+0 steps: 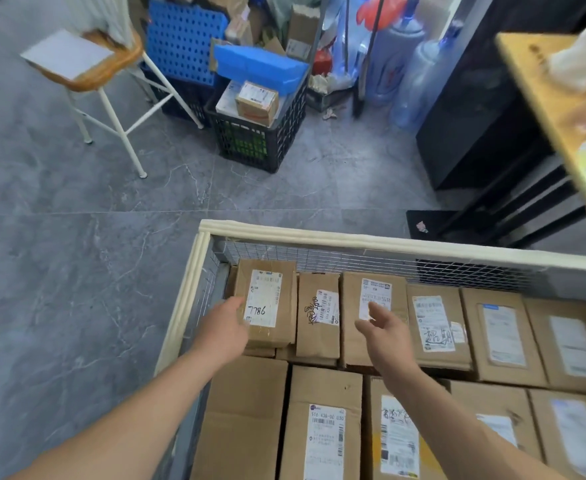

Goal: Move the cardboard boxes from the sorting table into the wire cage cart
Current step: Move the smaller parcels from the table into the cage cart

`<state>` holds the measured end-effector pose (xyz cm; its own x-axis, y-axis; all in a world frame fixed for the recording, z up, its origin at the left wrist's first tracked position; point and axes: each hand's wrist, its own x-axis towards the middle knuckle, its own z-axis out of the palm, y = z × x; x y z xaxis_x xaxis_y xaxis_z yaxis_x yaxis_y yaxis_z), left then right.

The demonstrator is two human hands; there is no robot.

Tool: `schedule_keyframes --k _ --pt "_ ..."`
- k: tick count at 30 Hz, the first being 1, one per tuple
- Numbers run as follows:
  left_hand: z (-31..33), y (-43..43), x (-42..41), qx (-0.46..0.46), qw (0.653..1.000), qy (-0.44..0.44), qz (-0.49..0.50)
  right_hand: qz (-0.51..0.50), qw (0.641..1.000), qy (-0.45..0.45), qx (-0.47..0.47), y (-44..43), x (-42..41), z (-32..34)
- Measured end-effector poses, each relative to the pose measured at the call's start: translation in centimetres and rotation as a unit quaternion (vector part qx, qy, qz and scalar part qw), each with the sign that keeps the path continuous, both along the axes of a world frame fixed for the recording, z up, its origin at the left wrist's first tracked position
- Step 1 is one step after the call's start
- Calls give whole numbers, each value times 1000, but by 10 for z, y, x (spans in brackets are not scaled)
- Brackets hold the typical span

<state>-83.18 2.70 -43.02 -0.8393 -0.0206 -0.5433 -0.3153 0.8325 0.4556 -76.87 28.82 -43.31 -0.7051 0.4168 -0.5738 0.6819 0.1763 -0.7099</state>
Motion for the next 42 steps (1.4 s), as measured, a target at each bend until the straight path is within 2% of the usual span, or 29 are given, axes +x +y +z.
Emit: schedule_keyframes --k 4,9,14,18,28,42 --pt "77 26 2 12 995 47 -83 -6 998 35 45 18 17 69" --pt "171 55 7 18 974 120 -192 45 980 72 179 32 58 161" --pt "241 99 20 3 928 207 -310 53 953 78 288 67 105 246" --pt "287 152 50 -8 884 262 -386 8 935 76 347 107 154 297" --pt "366 299 172 -10 787 358 -502 -70 910 44 406 217 325 343" --pt "401 518 418 74 667 395 -627 -241 871 -17 428 345 609 377"
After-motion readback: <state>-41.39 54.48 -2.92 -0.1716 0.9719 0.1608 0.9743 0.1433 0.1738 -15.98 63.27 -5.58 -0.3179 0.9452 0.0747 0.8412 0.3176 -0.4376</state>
